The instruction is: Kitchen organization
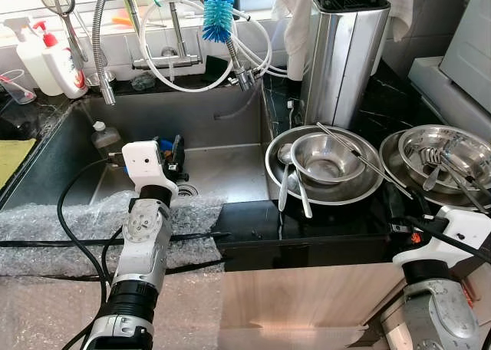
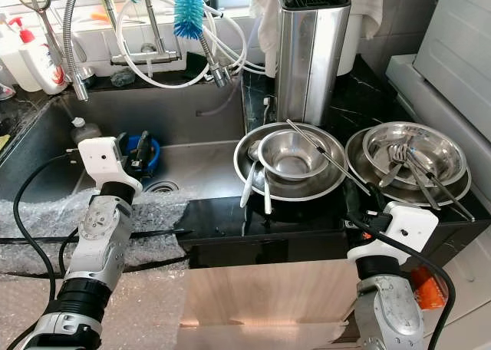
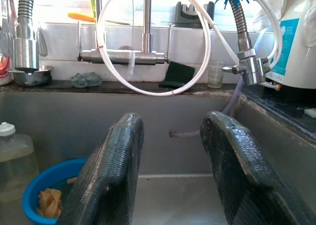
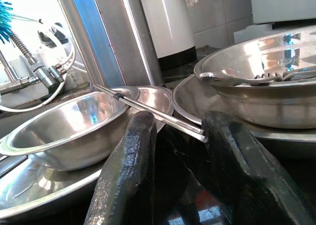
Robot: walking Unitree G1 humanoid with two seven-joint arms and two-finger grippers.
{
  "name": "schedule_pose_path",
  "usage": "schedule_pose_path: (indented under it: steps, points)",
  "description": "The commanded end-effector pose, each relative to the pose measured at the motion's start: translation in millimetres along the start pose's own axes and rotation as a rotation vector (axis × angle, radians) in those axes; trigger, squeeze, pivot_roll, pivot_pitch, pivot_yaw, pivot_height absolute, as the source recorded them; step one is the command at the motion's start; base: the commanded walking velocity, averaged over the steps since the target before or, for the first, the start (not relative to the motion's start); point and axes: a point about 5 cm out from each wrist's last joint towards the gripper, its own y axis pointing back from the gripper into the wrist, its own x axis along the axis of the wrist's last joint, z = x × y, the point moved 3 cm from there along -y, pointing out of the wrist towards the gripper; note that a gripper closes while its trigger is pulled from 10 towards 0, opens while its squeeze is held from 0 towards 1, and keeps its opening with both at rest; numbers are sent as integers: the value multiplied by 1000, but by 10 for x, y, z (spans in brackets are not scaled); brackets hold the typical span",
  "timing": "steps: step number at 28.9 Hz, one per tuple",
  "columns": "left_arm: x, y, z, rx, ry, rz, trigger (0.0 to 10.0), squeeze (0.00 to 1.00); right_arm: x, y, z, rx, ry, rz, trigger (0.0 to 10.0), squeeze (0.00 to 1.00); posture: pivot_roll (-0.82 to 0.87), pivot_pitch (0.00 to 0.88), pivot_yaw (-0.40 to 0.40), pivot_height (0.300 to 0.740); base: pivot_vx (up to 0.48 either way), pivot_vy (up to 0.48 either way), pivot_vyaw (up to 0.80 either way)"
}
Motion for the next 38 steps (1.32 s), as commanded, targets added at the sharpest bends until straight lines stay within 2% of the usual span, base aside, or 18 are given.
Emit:
schedule_pose_path:
  steps: [1, 10, 23, 25, 27, 29, 30, 31, 32, 38]
  points:
    - [-18, 17, -37, 14, -5, -12, 10000, 0, 4, -23, -22, 6, 2, 3, 10000, 0, -70, 53, 76, 740, 0, 0, 0]
    - [-19, 18, -36, 15, -5, -12, 10000, 0, 60, -53, -12, 2, 1, 29, 10000, 0, -71, 53, 75, 740, 0, 0, 0]
    - [-28, 21, -39, 14, -7, -16, 10000, 0, 26, -64, -27, 4, 0, 16, 10000, 0, -70, 53, 76, 740, 0, 0, 0]
    - [-27, 21, -37, 14, -7, -17, 10000, 0, 25, -62, -35, 8, -2, 16, 2353, 0, -69, 53, 76, 740, 0, 0, 0]
    - [-27, 20, -37, 14, -7, -16, 10000, 0, 25, -63, -35, 7, -4, 17, 2627, 0, -70, 53, 76, 740, 0, 0, 0]
    - [-27, 19, -36, 14, -7, -16, 10000, 0, 26, -64, -35, 8, -4, 17, 1882, 0, -70, 53, 75, 740, 0, 0, 0]
    - [-27, 19, -36, 14, -7, -16, 10000, 0, 26, -64, -36, 8, -5, 17, 1843, 0, -70, 53, 76, 740, 0, 0, 0]
    - [-27, 20, -36, 15, -7, -17, 10000, 0, 26, -64, -37, 9, -5, 17, 1176, 0, -70, 53, 76, 740, 0, 0, 0]
    - [-29, 20, -36, 16, -8, -18, 10000, 0, 24, -65, -38, 10, -5, 17, 0, 0, -69, 52, 75, 740, 0, 0, 0]
    - [-34, 20, -44, 20, -11, -21, 10000, 0, 25, -67, -41, 13, -6, 16, 0, 0, -69, 53, 74, 740, 0, 0, 0]
